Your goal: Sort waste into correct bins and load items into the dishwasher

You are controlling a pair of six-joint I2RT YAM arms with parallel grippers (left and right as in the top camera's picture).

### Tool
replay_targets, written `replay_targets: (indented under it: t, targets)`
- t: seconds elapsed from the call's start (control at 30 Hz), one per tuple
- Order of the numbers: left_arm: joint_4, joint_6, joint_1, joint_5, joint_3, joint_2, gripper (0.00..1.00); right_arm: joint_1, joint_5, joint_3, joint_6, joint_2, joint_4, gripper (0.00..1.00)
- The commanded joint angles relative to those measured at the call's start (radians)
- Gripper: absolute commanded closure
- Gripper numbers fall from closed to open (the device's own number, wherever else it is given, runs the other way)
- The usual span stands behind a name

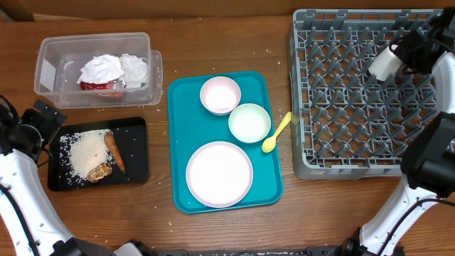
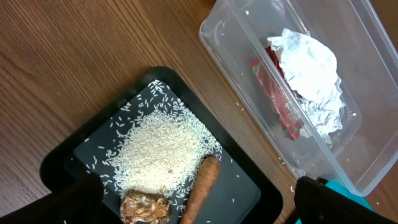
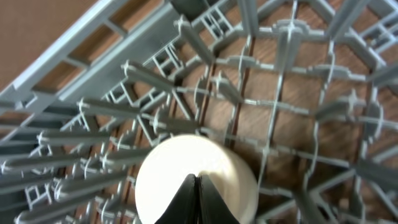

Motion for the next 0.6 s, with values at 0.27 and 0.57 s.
replay_targets:
  t: [0.27,0.57]
  targets:
    - [0.002,-0.01,0.003,-0.006,0.005,0.003,0.0,0.005,-0.305,0.168,-0.01,-0.186,-0.285,0.96]
    - [0.002,-0.01,0.003,-0.006,0.005,0.003,0.0,0.045,0.0,0.168,-0.026,-0.179,-0.264,0.92]
